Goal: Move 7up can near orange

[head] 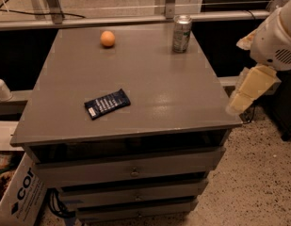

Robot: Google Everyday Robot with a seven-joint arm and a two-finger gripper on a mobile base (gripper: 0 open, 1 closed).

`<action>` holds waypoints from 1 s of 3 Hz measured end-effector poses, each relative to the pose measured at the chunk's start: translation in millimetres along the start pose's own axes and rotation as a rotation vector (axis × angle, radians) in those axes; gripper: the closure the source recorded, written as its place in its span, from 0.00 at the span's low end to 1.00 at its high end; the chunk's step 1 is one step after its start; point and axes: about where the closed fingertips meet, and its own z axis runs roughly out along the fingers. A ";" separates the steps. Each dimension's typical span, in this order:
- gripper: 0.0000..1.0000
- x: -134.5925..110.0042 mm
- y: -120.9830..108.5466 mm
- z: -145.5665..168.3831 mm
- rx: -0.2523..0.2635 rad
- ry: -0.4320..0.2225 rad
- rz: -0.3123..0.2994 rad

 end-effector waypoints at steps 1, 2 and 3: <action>0.00 -10.2 -34.3 25.2 0.026 -0.054 0.049; 0.00 -17.4 -72.6 46.6 0.063 -0.104 0.108; 0.00 -18.7 -110.5 68.9 0.085 -0.160 0.188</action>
Offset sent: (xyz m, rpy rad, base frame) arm 0.1433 -0.0033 -0.0258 0.1906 -0.1105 -0.1661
